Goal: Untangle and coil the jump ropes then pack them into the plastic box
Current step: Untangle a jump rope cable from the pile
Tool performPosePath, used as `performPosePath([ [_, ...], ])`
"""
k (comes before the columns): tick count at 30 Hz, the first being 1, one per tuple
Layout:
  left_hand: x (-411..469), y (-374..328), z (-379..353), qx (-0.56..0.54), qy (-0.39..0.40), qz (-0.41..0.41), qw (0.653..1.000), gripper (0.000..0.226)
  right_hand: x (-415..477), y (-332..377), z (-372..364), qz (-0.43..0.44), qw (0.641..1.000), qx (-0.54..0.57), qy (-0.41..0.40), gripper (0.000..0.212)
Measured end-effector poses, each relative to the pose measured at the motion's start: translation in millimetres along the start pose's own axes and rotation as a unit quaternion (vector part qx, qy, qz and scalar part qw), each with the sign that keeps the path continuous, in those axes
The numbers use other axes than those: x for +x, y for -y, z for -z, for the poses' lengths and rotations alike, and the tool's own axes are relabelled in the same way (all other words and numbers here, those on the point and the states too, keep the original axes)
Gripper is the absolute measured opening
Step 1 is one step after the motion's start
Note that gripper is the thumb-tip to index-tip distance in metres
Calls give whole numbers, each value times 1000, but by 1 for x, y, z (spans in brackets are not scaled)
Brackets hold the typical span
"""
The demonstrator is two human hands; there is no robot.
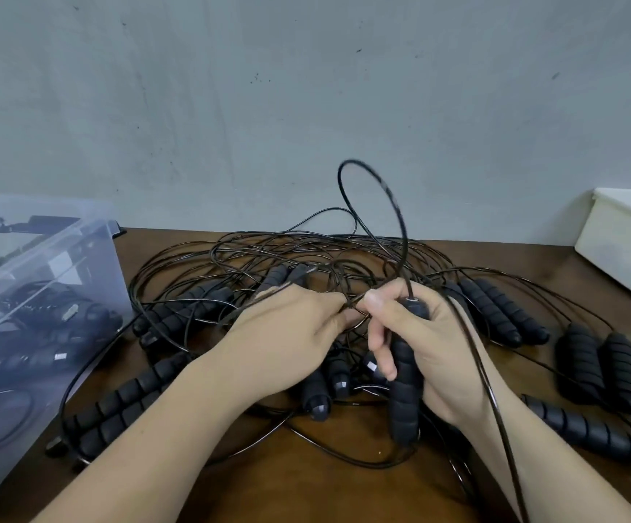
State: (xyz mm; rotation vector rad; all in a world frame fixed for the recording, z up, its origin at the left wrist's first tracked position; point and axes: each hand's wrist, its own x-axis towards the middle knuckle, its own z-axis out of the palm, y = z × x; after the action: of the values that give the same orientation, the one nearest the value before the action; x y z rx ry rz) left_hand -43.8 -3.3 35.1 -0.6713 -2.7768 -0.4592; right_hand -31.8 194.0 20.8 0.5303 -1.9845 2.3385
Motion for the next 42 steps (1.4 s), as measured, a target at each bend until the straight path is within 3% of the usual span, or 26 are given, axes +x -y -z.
performPosePath([
  [3,-1,-5,-5,23,-9,-44,999,34,3,-7,-1,1,997,-37,-66,30],
  [6,-2,-9,-8,27,-10,-63,998,30,4,-9,1,-22,996,-56,-64,42],
  [12,-4,-8,-3,-2,-59,-70,996,28,1,-3,7,-84,995,49,-38,43],
  [17,-3,-3,10,1,-49,-36,998,36,9,5,16,-124,977,147,-90,30],
  [23,-2,31,21,45,-68,18,997,37,16,18,38,-110,977,152,-100,31],
  [30,-2,38,23,17,27,61,998,26,25,16,53,-134,939,261,-181,27],
  [33,0,34,18,-28,97,36,994,19,27,16,61,-128,915,317,-212,24],
  [37,0,16,10,-113,135,15,984,23,29,6,50,-141,929,287,-187,31],
  [42,0,11,9,-178,109,-2,978,20,18,7,29,-230,953,188,-61,40],
])
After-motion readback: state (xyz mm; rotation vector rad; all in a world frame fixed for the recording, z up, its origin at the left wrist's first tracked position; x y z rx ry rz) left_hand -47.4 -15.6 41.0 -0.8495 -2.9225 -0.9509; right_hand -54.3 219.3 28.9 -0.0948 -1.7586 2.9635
